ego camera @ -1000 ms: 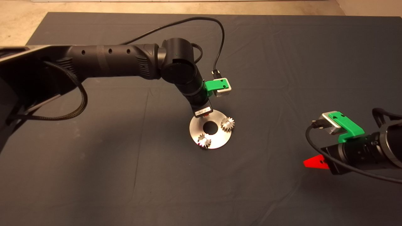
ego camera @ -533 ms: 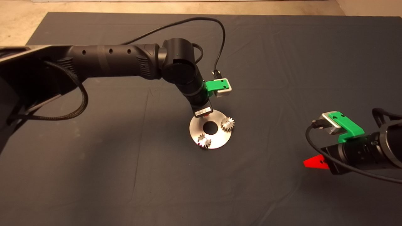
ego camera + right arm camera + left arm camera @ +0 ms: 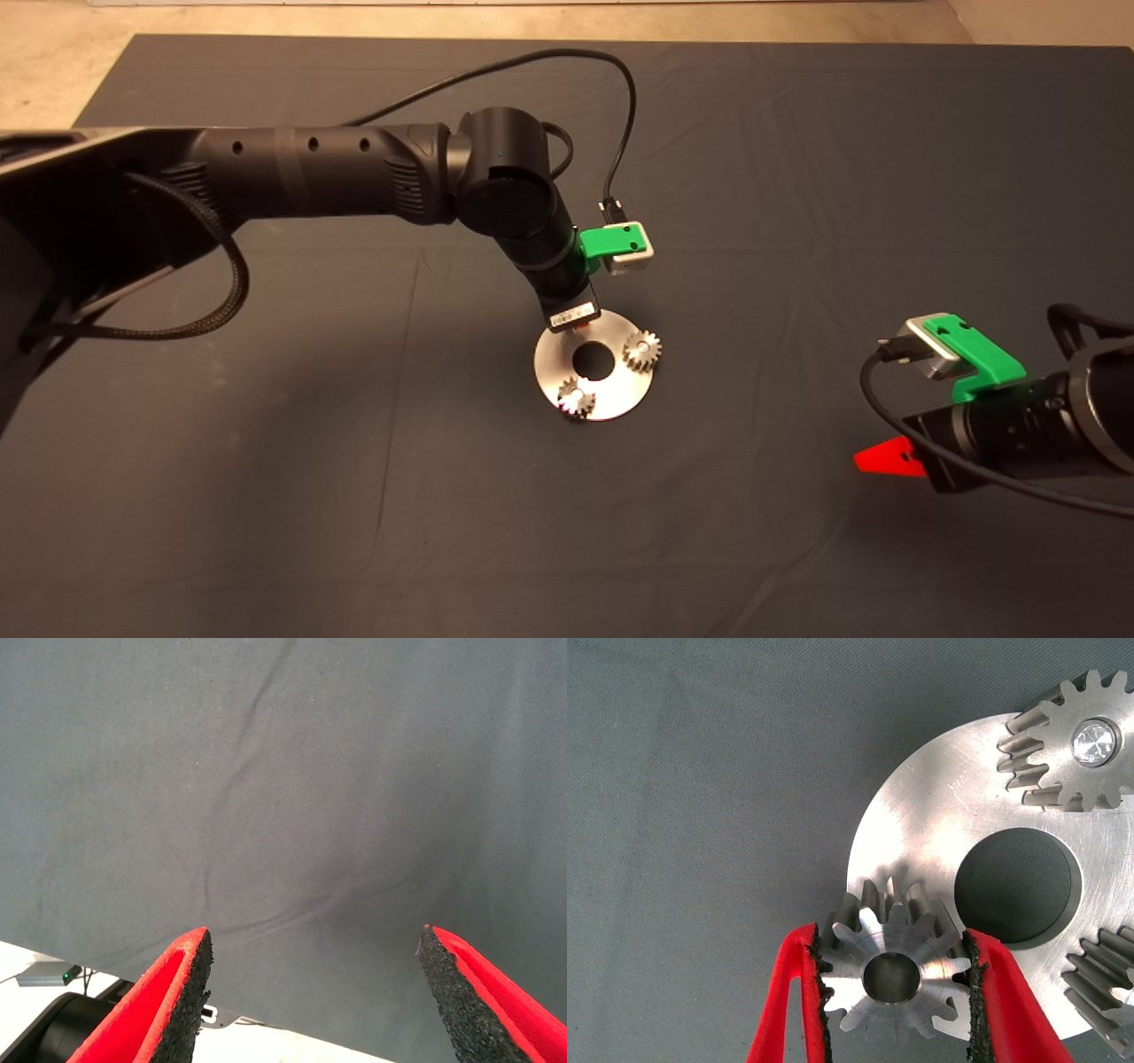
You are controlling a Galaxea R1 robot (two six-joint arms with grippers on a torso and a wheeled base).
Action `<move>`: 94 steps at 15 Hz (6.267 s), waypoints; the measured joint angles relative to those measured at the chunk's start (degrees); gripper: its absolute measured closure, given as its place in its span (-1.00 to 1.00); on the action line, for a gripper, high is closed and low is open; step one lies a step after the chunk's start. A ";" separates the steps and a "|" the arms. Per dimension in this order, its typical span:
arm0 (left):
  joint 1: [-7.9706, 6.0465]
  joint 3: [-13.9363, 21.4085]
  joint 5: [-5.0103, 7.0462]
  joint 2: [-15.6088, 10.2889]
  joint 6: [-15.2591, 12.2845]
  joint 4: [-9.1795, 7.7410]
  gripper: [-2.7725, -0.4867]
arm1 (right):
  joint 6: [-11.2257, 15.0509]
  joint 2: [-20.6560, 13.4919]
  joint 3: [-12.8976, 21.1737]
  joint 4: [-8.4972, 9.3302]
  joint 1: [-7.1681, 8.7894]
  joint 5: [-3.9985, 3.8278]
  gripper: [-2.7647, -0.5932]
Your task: Install three planetary gears onto the carrier pins
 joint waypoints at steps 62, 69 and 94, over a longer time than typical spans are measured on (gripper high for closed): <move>-0.89 0.07 -0.09 0.01 4.73 -2.58 0.90 | -0.02 1.27 0.00 1.46 3.06 0.05 -0.05; -0.28 0.18 -0.15 -1.66 4.89 -2.57 0.90 | 0.00 1.30 0.00 1.51 3.08 0.07 -0.05; 0.39 0.29 -2.95 -1.71 5.11 -2.32 0.90 | 0.00 1.30 0.00 1.93 3.19 0.08 -0.05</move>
